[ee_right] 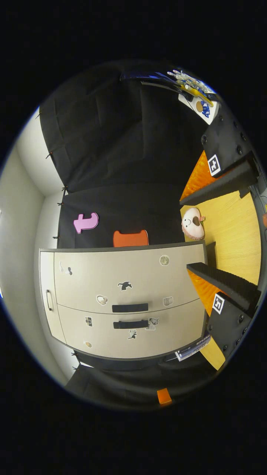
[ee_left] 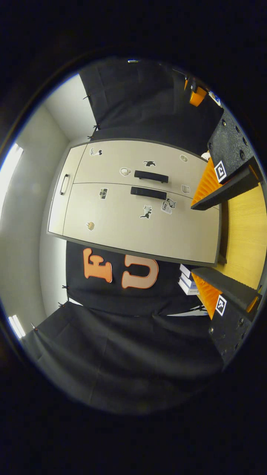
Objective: Open the right door of the double-door shoe cabinet with the right hand, and open the left door with the left hand.
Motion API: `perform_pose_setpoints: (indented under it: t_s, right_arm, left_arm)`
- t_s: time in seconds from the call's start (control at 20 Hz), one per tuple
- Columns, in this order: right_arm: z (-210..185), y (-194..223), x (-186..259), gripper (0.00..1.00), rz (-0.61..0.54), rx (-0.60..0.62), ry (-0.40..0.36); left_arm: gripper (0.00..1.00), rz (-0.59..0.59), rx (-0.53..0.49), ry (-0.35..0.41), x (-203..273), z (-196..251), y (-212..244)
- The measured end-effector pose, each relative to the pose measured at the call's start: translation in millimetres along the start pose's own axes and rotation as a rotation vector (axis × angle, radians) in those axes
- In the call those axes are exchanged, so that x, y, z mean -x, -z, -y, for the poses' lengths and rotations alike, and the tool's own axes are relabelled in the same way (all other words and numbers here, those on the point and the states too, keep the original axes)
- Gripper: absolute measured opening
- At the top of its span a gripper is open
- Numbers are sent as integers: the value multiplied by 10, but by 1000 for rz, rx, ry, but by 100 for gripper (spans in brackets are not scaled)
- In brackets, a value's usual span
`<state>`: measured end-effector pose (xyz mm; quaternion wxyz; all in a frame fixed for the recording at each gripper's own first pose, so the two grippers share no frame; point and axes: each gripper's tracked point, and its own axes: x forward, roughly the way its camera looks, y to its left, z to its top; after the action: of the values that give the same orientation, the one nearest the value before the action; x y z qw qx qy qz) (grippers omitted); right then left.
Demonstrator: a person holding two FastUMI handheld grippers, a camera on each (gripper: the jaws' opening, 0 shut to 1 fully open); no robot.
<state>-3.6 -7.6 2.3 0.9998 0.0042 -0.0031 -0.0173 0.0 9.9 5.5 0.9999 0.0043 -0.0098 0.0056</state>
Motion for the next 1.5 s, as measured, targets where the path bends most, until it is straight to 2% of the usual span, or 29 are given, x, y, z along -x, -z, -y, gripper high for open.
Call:
perform_pose_setpoints:
  t_s: [0.15, 0.2, 0.25, 0.7, 1.05, 1.3, 1.5]
  right_arm:
    - [-20, 31, 32, 99, -6, 2, -1]
    - [-39, 42, 49, 100, -8, 2, -2]
    - [-46, 30, 57, 100, -7, 3, -4]
    - [-169, 88, 113, 99, -29, 9, -22]
    - [-446, 199, 62, 99, -76, 18, -61]
    - [-791, -77, -103, 99, -29, 50, -121]
    - [-1123, -406, -439, 99, 12, 68, -191]
  left_arm:
    - [92, 1, -9, -2, 8, -3, 4]
    - [95, -6, -7, 1, 12, -5, 25]
    - [92, -13, -2, 9, 17, 14, 42]
    - [95, -25, -1, 8, 91, -68, 78]
    - [94, -46, -3, -2, 109, -142, 161]
    - [95, -89, -33, -16, 102, -216, 322]
    - [94, -91, -17, 4, 87, -184, 343]
